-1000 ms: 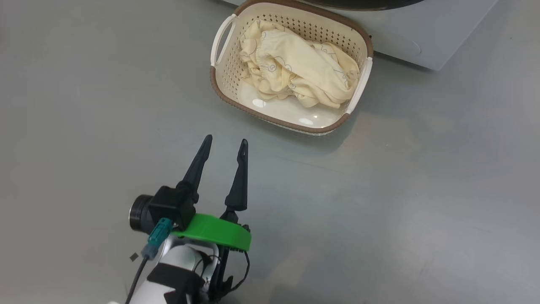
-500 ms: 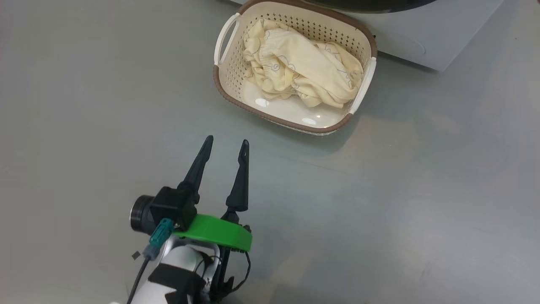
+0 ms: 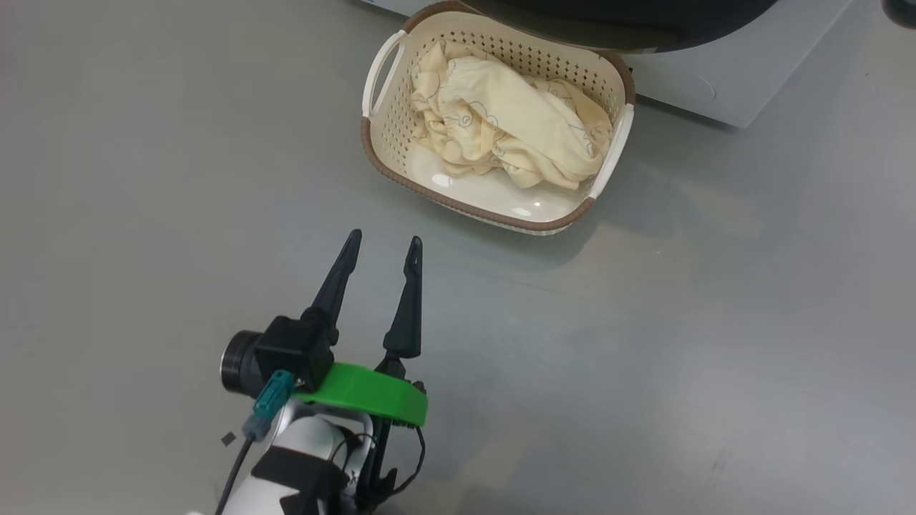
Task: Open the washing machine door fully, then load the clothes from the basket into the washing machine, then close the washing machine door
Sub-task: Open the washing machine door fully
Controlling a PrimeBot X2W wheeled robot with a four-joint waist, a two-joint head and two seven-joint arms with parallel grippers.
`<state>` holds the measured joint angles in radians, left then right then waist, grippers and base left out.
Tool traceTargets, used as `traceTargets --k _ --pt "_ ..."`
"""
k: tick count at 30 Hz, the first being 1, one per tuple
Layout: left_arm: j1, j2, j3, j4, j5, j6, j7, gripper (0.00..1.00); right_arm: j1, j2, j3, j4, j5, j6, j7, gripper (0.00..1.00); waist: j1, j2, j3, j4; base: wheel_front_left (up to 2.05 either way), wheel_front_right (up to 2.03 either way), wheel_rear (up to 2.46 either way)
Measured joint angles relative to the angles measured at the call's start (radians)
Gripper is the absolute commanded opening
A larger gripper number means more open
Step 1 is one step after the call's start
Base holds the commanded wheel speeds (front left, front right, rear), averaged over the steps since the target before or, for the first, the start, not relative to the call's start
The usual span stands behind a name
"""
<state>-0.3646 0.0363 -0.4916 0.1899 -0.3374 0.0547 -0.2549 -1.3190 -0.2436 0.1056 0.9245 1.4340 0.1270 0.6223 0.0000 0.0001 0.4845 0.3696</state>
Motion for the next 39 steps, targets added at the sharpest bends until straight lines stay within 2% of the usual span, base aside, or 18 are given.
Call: traceTargets --k 17,39 --pt "0.001 0.0 0.001 0.003 0.0 0.0 0.0 1.0 0.045 0.023 0.028 0.018 -0.01 0.0 0.032 0.0 0.0 0.0 -0.041 -0.016 0.0 0.0 0.0" --pt "0.035 0.001 0.002 0.011 0.011 -0.001 0.0 1.0 0.189 0.063 0.08 0.012 -0.012 0.0 0.14 0.0 0.0 -0.0001 -0.117 -0.029 0.0 0.0 0.0"
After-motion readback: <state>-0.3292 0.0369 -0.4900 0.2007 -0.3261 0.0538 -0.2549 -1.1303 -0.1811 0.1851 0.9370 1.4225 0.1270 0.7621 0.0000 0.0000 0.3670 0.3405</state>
